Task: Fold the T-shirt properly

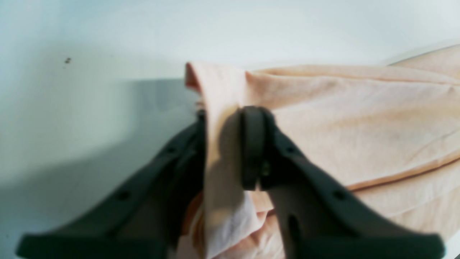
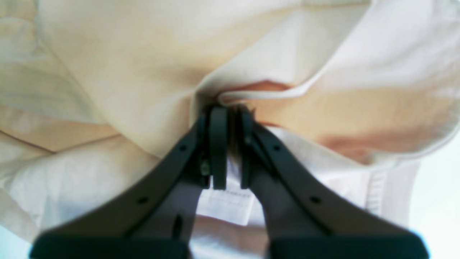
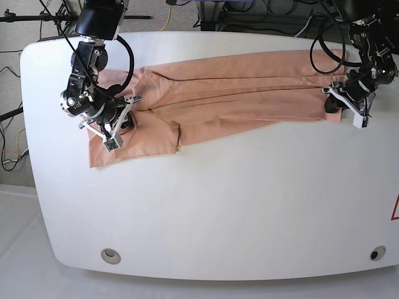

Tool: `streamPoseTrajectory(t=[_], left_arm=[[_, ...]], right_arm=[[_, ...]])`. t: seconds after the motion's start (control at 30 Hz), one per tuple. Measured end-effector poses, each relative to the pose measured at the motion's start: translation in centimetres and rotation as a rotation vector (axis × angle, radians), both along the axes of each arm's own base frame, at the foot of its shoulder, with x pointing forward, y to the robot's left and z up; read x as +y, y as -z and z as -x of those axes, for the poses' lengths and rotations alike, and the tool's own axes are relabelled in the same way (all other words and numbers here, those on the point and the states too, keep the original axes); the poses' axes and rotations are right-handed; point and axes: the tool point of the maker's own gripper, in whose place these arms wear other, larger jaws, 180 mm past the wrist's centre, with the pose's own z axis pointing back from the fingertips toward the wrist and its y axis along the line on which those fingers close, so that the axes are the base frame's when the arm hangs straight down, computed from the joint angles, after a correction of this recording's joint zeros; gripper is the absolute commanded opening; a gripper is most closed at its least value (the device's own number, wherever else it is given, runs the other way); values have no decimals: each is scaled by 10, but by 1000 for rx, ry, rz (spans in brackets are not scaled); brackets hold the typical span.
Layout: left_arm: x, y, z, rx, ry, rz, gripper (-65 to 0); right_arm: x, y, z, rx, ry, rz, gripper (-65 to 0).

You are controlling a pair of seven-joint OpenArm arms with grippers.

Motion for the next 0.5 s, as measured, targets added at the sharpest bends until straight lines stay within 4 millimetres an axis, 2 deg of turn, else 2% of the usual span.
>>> streamPoseTrajectory(t=[0.27,0.5], left_arm=[[14,-14,1,-34,-23,-41,-537],[9,-22,-3,-47,5,-63,-590]], right_arm=[[1,0,0,2,-1,-2,-609],[1,0,0,3,-1,-1,-612]])
